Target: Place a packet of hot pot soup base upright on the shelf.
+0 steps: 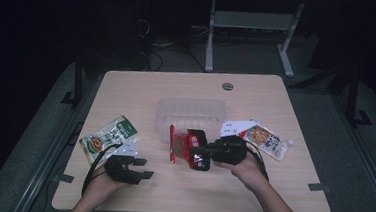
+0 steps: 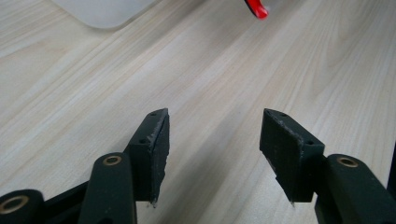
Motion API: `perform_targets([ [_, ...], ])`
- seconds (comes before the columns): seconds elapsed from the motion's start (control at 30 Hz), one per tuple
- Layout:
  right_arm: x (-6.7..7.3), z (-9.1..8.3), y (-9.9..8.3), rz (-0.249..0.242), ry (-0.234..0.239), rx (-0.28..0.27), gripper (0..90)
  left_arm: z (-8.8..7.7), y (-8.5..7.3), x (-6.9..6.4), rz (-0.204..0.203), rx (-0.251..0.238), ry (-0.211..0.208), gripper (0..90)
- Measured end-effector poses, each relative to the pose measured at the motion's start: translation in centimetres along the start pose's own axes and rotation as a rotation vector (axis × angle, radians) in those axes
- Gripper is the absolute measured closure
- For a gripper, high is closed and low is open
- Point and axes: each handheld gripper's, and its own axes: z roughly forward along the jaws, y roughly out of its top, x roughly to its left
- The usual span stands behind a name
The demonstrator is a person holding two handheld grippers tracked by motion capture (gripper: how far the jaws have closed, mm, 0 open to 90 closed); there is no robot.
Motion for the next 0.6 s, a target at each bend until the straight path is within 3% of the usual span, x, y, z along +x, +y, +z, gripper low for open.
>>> perform_targets([
  [0.3,-0.6,-1.3,0.8,-0.013,-0.028,-0.012,90.0,0.1,0.0,-0.3,0.017,0.001,-0.005,37.2],
  [0.4,-1.1,-1.8,1.2,-0.014,-0.039,-0.021,90.0,0.2,0.0,-0.4,0.013,0.001,-0.007,35.5],
  [0.47,-1.6,-2.1,1.6,-0.005,-0.053,-0.03,90.0,0.1,0.1,-0.4,0.032,0.006,-0.005,35.1],
  [0.53,-1.7,-2.2,1.7,-0.006,-0.058,-0.034,90.0,0.2,0.1,-0.6,0.016,-0.003,-0.009,35.1],
  [0.6,-2.2,-2.3,2.2,-0.004,-0.067,-0.048,90.0,0.3,0.1,-0.6,0.033,0.011,-0.011,35.1],
])
